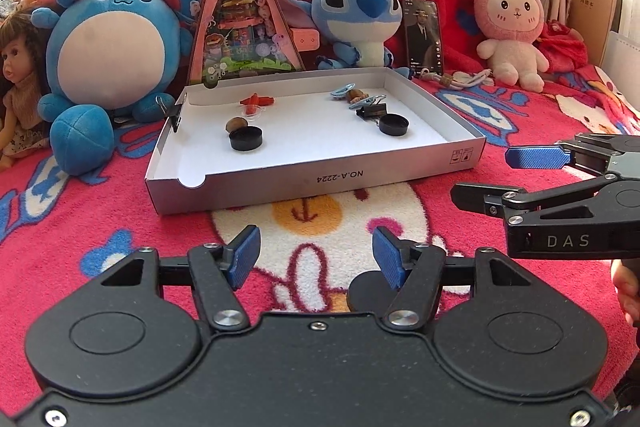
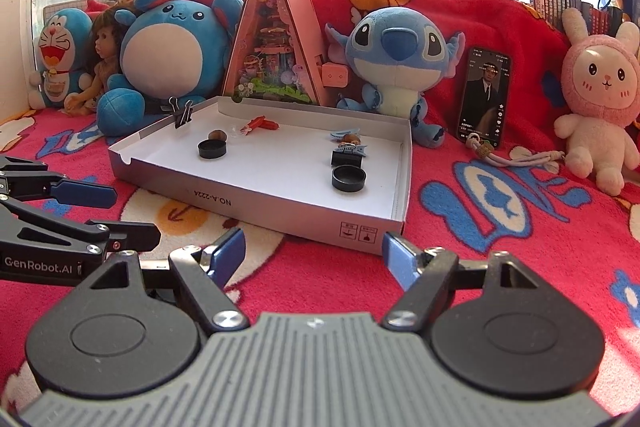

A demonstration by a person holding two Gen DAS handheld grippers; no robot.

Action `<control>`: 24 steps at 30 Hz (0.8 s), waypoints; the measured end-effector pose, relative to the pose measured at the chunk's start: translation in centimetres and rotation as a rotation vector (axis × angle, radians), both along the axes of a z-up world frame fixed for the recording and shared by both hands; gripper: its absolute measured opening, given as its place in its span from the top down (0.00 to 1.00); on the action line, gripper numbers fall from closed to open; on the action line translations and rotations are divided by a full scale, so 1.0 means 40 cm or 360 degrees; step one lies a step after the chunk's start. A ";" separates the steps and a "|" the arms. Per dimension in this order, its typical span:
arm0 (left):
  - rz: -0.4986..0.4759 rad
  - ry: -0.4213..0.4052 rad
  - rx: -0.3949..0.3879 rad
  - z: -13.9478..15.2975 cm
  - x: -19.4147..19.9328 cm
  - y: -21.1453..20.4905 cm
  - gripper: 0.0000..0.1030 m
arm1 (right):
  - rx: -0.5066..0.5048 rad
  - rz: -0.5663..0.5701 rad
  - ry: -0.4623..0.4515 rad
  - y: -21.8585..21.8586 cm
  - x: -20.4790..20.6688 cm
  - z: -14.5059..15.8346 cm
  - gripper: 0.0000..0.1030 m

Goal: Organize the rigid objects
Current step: 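Move both open tools back to the remaining flat black lids, then grasp a flat black lid with the left tool while the right tool grasps the last one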

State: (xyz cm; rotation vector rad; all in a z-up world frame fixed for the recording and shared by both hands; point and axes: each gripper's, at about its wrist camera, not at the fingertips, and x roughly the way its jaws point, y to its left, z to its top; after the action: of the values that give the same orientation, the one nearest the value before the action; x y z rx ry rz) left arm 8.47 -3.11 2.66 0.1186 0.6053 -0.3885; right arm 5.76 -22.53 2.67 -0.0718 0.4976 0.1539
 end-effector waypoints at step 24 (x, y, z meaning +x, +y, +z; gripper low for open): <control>-0.0143 0.0032 0.0026 -0.045 -0.079 -0.028 0.71 | -0.0042 0.0113 0.0062 0.017 -0.048 -0.038 0.18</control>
State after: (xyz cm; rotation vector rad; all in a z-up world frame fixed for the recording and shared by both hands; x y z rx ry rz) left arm 5.33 -4.23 0.87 0.1582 0.6245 -0.4719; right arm 3.83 -21.84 1.15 -0.1122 0.5365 0.2184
